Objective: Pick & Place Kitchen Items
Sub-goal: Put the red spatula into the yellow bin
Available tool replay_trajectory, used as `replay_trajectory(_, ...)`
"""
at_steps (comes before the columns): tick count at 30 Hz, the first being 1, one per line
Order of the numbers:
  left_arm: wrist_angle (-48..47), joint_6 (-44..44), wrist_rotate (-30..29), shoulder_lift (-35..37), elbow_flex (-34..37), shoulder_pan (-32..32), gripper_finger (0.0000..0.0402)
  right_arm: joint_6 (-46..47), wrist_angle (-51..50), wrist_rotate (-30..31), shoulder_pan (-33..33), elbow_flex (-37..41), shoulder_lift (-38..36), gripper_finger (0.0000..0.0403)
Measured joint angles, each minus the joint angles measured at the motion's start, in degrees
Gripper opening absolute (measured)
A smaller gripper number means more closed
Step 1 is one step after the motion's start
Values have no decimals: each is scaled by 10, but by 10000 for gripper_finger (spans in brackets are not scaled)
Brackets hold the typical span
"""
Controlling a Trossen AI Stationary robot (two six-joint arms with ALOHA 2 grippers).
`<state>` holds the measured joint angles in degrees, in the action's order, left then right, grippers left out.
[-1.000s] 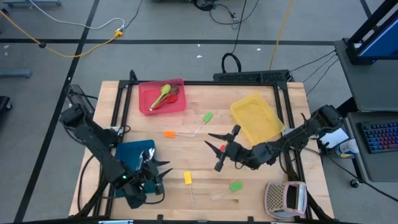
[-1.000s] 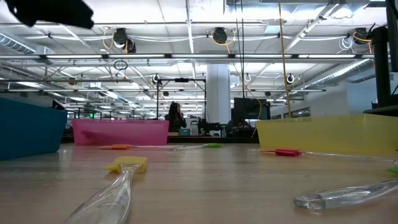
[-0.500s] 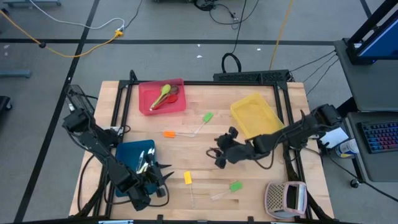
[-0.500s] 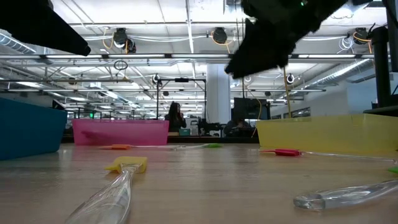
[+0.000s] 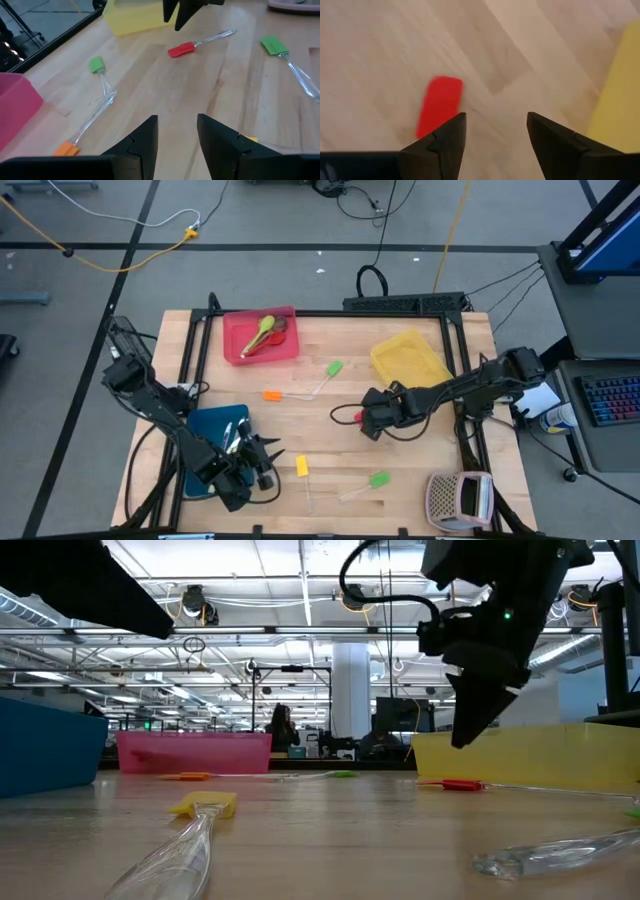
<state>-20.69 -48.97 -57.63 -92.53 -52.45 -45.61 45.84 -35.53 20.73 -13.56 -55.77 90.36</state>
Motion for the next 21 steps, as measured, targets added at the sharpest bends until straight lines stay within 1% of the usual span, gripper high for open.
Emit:
replay_trajectory(4,10,12,7,0,0,2,143,-17,59,-24,0,0,22,208)
replay_trajectory(7,11,13,7,0,0,2,143,-38,108,-45,0,-1,39,218)
replay_trajectory(10,12,13,7,0,0,2,143,-44,110,-46,0,-1,57,235)
replay_trajectory(13,13,13,8,0,0,2,143,-32,98,-46,4,2,69,254)
replay_trajectory(16,13,13,8,0,0,2,143,-22,110,-44,4,9,75,266)
replay_trajectory(19,13,13,8,0,0,2,143,-6,113,-44,4,19,76,269)
replay_trajectory(21,13,13,8,0,0,2,143,4,120,-45,4,28,75,264)
